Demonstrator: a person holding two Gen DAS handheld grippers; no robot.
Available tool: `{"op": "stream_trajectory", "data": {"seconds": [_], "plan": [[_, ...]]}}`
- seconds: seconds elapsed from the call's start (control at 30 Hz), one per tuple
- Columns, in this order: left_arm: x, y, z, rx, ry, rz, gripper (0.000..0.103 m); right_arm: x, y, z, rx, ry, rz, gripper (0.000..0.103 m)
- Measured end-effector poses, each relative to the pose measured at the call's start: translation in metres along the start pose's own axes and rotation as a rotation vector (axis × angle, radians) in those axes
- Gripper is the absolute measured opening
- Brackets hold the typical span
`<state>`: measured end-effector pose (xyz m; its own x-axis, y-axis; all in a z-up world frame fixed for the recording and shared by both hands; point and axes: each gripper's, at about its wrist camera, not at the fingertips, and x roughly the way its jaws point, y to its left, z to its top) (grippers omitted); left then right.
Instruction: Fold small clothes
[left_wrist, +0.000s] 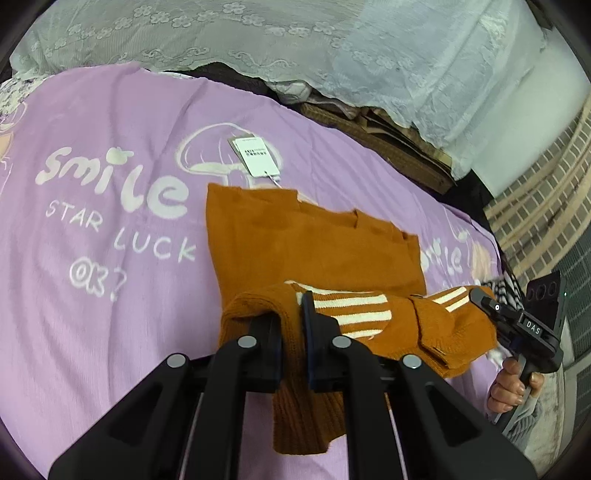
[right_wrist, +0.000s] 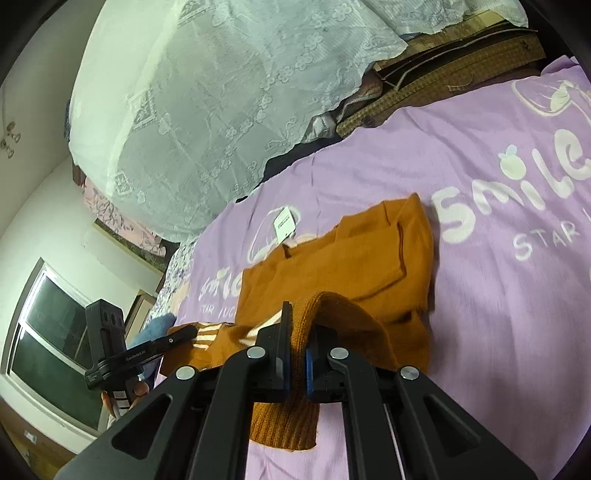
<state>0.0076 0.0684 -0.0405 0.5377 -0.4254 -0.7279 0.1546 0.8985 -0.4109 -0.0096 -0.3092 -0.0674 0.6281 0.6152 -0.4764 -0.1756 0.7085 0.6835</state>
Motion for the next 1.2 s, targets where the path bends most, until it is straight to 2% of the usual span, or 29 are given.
{"op": "stream_trajectory", "data": {"seconds": [0.3,0.5,0.6,0.63,0.7,0.73,0.8,0.83,0.87,0.9,1.0,1.03,1.13,1.2], "plan": [[0.027,0.011,0.035,-0.037,0.002,0.031,0.008,0.044,-0.018,0.032,0.052,0.024,-0.016,0.006],[0.073,0.029,0.052,-0.116,0.061,0.036,0.013,0.078,-0.048,0.052,0.143,0.015,-0.071,0.006],[0.1,0.045,0.053,-0.174,0.099,0.039,0.016,0.096,-0.067,0.049,0.181,0.043,-0.116,0.009],[0.104,0.05,0.05,-0.194,0.108,0.028,0.016,0.098,-0.072,0.046,0.194,0.048,-0.107,0.009],[0.098,0.05,0.048,-0.19,0.095,0.009,0.018,0.092,-0.075,0.042,0.204,0.042,-0.074,0.011],[0.091,0.048,0.048,-0.177,0.083,0.005,0.022,0.086,-0.073,0.042,0.198,0.034,-0.065,0.018],[0.075,0.046,0.047,-0.162,0.05,0.008,0.041,0.07,-0.066,0.041,0.167,0.008,-0.05,0.029],[0.065,0.044,0.047,-0.152,0.019,0.022,0.058,0.061,-0.061,0.04,0.144,-0.006,-0.055,0.036],[0.056,0.042,0.046,-0.141,-0.011,0.039,0.064,0.053,-0.056,0.038,0.12,-0.018,-0.068,0.037],[0.044,0.039,0.044,-0.122,-0.035,0.045,0.065,0.044,-0.049,0.034,0.084,-0.029,-0.087,0.037],[0.031,0.033,0.035,-0.082,-0.007,-0.003,0.064,0.032,-0.023,0.013,-0.041,-0.018,-0.128,0.037],[0.029,0.029,0.029,-0.053,0.006,-0.007,0.065,0.03,-0.014,0.003,-0.09,-0.01,-0.149,0.034],[0.03,0.007,0.008,0.07,0.036,0.05,0.065,0.036,0.007,-0.02,-0.201,0.027,-0.191,0.017],[0.033,-0.008,-0.005,0.132,0.066,0.038,0.064,0.048,0.021,-0.033,-0.268,0.068,-0.207,0.014]]}}
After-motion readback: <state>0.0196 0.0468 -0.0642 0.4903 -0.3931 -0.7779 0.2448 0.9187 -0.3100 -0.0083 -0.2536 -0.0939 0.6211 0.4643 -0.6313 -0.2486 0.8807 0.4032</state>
